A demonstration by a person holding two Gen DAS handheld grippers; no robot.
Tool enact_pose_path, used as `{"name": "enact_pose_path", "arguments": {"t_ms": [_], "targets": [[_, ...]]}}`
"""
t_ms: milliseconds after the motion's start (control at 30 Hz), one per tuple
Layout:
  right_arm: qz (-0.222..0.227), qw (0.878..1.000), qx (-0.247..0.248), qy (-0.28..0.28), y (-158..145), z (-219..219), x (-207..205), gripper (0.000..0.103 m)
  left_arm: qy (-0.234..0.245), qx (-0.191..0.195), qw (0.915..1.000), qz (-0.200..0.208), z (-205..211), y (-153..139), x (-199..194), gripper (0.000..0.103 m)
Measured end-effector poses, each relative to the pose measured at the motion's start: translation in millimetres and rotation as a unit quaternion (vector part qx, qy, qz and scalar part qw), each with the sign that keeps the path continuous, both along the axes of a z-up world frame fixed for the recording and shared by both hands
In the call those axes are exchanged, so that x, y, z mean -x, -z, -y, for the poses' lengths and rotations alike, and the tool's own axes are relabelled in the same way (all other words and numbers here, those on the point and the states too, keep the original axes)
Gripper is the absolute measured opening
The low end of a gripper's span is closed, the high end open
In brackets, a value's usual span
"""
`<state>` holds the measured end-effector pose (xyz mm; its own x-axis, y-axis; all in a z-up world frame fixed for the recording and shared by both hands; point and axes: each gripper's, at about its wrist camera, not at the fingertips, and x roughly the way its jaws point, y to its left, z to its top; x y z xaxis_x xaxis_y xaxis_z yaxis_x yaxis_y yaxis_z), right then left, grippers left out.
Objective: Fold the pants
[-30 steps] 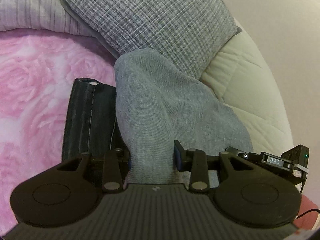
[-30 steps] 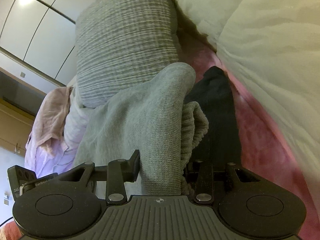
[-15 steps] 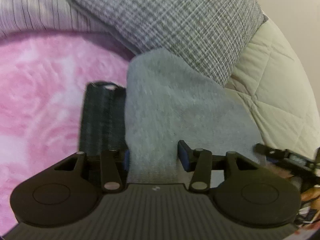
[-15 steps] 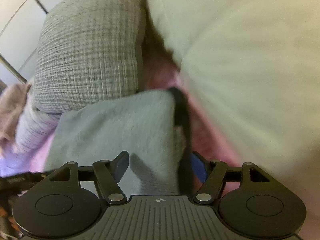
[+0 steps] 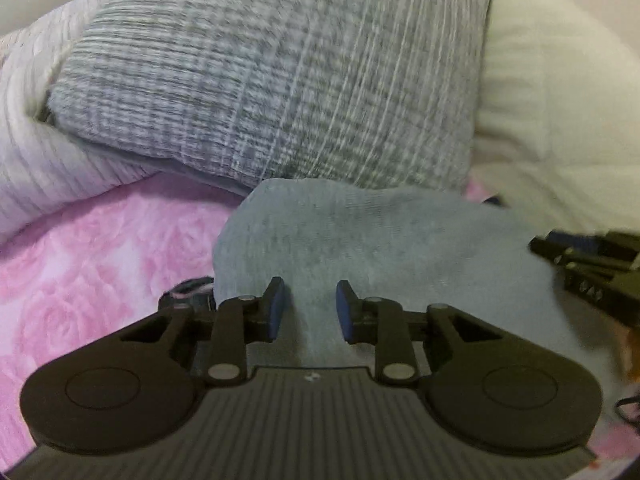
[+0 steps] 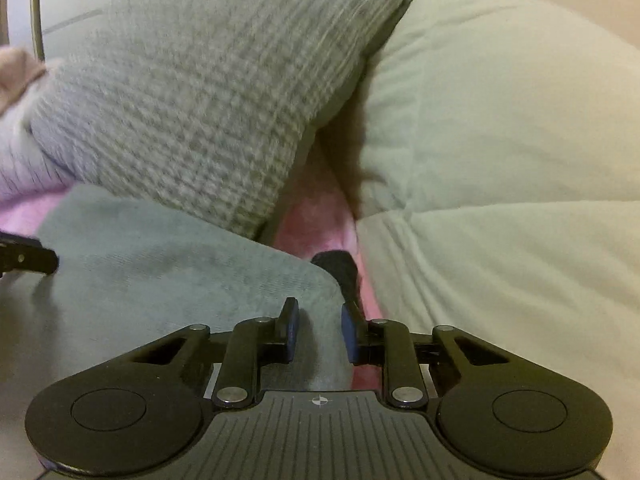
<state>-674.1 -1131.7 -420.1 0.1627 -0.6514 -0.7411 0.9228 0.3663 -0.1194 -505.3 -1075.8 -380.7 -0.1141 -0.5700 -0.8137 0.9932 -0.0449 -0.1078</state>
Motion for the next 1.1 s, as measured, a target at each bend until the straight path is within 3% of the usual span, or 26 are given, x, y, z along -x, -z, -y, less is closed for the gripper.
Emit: {"name": "enact_pose_path", "arguments": {"t_ms": [133,200,467,600,800,967,1100], "targets": [[-0.004,1.0,-0.023,-0.008,-1,12,2,0.021,0.008,-0.005,0.9996,0.026,8,2,5,0.024],[0.008,1.0,-0.022,0.009,-14,8,9,0.021,-0.003,-0.009,0.9998,0.018,7,-6,0,0.024],[0.076,0.997,-0.013,0.004,-68,-101,34,0.021,-0.042,0.014,0.9982,-0.04,-72,-59,-29,0.023],[0.073,0.997,-0.03,0.002,-63,-141,30,0.021,-0.037,0.002,0.9981,-0.048,-115,-62,-17,0.023],[0.048,0.997,-0.066,0.012,-33,-138,22,0.023,-0.04,-0.05,0.9976,-0.026,-124,-25,-1,0.023],[0.065,0.994,-0.084,0.026,-54,-142,28,0.025,-0.047,-0.054,0.9969,-0.031,-127,-45,-1,0.023],[0.097,0.99,-0.095,0.041,-86,-161,36,0.048,-0.056,-0.047,0.997,-0.024,-143,-84,0,0.029]]}}
